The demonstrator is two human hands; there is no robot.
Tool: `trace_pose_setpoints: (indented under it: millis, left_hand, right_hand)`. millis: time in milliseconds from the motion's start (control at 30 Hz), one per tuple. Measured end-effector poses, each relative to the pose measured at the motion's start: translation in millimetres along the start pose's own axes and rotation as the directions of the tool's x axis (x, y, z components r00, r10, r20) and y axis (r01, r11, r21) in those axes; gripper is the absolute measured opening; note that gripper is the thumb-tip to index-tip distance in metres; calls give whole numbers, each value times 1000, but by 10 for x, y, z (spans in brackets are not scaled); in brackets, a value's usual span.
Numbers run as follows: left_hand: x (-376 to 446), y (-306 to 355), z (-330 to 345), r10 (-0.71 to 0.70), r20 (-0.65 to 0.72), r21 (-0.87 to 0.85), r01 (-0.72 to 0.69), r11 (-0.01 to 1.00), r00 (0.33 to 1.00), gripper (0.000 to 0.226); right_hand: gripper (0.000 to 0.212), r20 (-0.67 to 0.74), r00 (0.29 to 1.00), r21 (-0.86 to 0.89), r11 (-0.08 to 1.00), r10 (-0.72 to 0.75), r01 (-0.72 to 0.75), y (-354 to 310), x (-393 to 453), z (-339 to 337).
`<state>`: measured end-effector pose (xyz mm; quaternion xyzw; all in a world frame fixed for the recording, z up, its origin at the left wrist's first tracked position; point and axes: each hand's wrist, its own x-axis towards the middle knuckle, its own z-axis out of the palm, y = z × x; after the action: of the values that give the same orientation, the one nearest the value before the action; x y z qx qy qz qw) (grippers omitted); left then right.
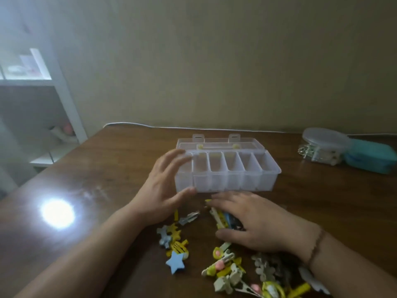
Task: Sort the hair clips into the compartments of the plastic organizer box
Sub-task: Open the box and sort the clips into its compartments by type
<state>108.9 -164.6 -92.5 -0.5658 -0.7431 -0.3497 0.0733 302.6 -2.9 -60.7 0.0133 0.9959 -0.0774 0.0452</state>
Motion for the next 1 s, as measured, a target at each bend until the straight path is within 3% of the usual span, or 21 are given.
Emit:
trace_pose_setpoints:
  millis: [100,167,267,400,533,600,700,767,900,1000]
  left_hand:
    - [-9,103,47,224,-9,132,-220,966,975,39]
    - [10,100,63,317,-79,259,-287,922,945,23]
    - [27,34,94,210,-201,250,-157,955,957,28]
    - [24,-66,116,81,-188,80,-67,995,979,18]
    - [36,-68,89,53,-178,23,-50,998,983,15]
    - [40,-61,69,62,-183,-2,-63,998,981,16]
    - [58,-66,29,59,-195,-73,-74,995,979,17]
    - [70,-74,5,32,-178,-144,-58,988,983,29]
    - [89,-176,8,-98,30,-222,102,970,995,106]
    - [105,-184,24,-240,114,-254,262,931,964,119]
  right_hand:
    - [67,-62,996,52,997,57,-54,60,-75,26]
    - [63,-103,991,91,993,82,-73,100,-143,36]
    - [59,-107,986,107,987,130,-118,160,-224,17]
    - [54,-149,980,95,988,134,-120,222,-266,31]
    - [58,-172,976,26,991,133,-131,161,-288,12]
    - [51,-222,972,25,997,73,-69,-41,-215,-97]
    - [43,-186,980,-31,997,-72,67,-382,8,-150]
    - [37,-163,983,-126,990,-86,66,-549,184,-115]
    - [24,-222,974,-135,991,-47,17,-592,349,-9]
    - [16,-209,976,-30,998,-60,55,-498,260,-33]
